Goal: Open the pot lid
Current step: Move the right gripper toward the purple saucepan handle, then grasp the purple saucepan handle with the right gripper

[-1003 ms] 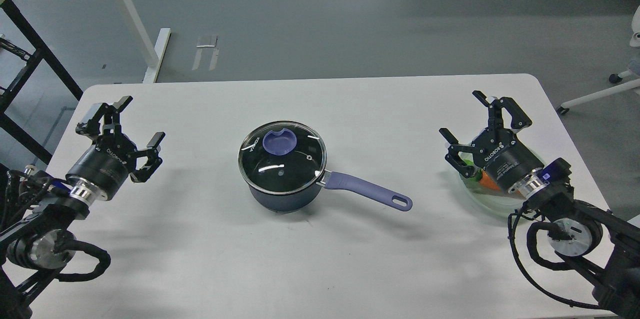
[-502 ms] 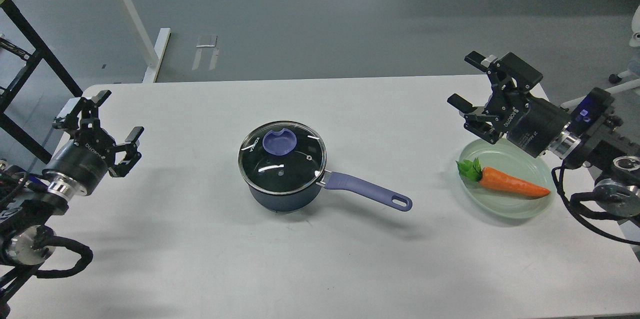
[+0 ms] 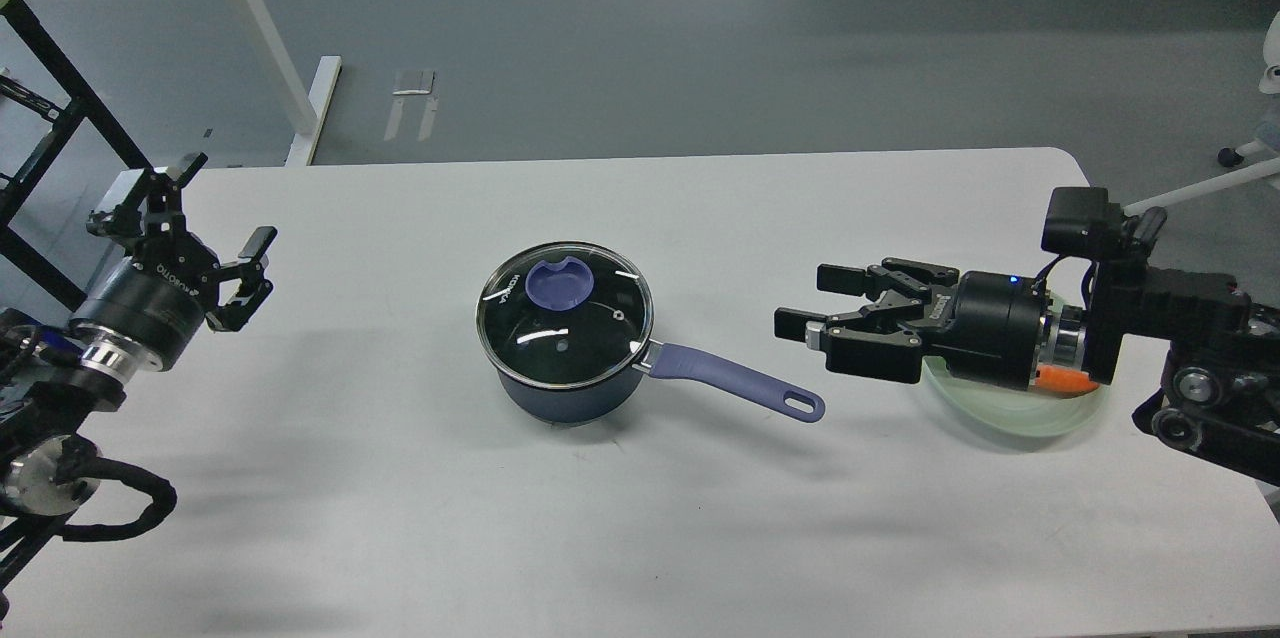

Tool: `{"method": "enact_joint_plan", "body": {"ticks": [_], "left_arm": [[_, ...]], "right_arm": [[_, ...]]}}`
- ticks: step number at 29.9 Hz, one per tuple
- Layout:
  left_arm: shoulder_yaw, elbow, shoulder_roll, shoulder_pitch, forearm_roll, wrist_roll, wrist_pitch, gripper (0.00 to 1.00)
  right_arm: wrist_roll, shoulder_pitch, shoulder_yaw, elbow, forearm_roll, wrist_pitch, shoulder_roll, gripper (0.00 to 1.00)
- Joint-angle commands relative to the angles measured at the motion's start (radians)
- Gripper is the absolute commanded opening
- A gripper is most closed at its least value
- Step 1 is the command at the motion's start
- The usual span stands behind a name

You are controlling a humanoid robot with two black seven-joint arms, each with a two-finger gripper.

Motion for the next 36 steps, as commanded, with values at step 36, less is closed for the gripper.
{"method": "enact_joint_plan", "body": {"ticks": [36], "left_arm": [[0.001,-0.029,-0.008,-0.002,0.001,0.000,0.000,0.99]], "right_arm": [[0.000,0.152,-0.248,-0.247,-0.162,0.107,0.289,0.61]]}}
